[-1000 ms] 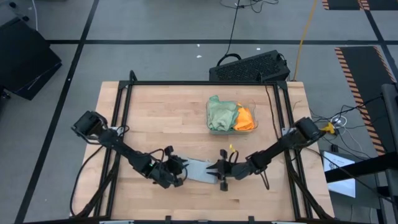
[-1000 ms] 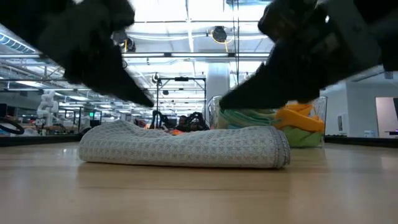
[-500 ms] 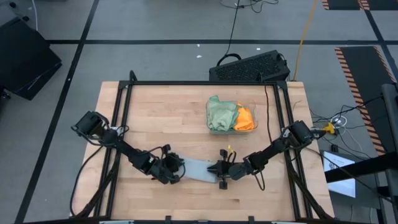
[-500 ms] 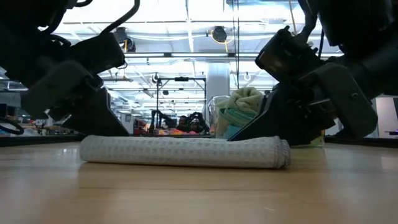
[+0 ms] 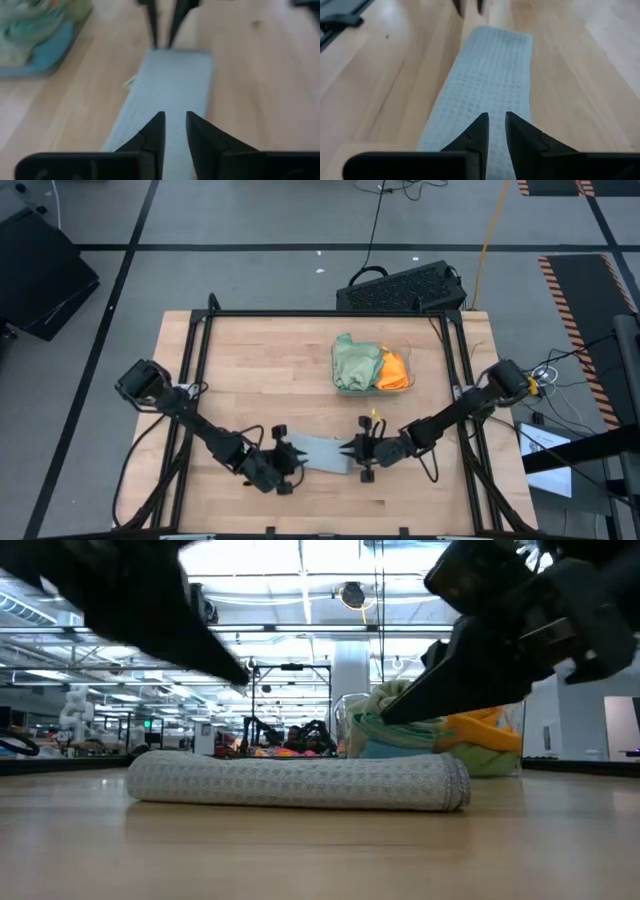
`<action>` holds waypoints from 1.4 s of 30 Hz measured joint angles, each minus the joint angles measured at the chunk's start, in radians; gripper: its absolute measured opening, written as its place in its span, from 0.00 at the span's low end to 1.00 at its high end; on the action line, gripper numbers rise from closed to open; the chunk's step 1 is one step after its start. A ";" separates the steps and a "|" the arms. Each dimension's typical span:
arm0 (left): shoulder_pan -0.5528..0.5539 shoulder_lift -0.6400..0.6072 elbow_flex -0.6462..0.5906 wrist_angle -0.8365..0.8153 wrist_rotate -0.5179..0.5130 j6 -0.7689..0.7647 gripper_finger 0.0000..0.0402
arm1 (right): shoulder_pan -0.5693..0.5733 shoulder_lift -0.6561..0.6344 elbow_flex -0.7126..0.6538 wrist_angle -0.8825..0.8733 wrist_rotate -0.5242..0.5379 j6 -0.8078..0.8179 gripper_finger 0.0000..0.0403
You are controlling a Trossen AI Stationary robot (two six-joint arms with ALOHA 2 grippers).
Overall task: Fold microfiber towels
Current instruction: Put the folded gray microfiber cloth into the transparent bin
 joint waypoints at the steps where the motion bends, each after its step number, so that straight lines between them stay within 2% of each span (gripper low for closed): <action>1: -0.008 0.008 0.020 -0.004 0.000 0.012 0.21 | 0.000 -0.018 0.000 -0.033 -0.013 0.000 0.15; 6: -0.040 0.111 0.132 -0.138 -0.024 0.045 0.40 | 0.017 -0.096 -0.002 -0.162 -0.020 0.002 0.15; 11: -0.039 0.228 0.268 -0.215 -0.038 0.070 0.60 | 0.050 -0.148 -0.033 -0.186 -0.020 0.031 0.15; 14: -0.035 0.280 0.335 -0.309 -0.038 0.056 0.66 | 0.068 -0.171 -0.059 -0.185 -0.019 0.053 0.15; 18: -0.012 0.324 0.374 -0.381 -0.029 0.018 0.67 | 0.084 -0.193 -0.103 -0.181 -0.016 0.097 0.15; 23: 0.032 0.339 0.387 -0.409 -0.016 -0.002 0.63 | 0.097 -0.193 -0.150 -0.125 0.006 0.142 0.15; 28: 0.076 0.336 0.383 -0.408 0.105 0.013 0.52 | 0.108 -0.193 -0.179 -0.078 0.009 0.154 0.15; 31: 0.092 0.335 0.383 -0.403 0.140 0.053 0.39 | 0.112 -0.193 -0.179 -0.046 0.009 0.146 0.15; 37: 0.141 0.335 0.386 -0.406 0.169 0.091 0.07 | 0.130 -0.168 -0.176 0.099 0.042 0.064 0.16; 39: 0.154 0.328 0.389 -0.410 0.184 0.098 0.05 | 0.136 -0.143 -0.161 0.132 0.065 0.046 0.19; 42: 0.176 0.306 0.390 -0.407 0.214 0.102 0.09 | 0.137 -0.092 -0.108 0.138 0.101 0.005 0.28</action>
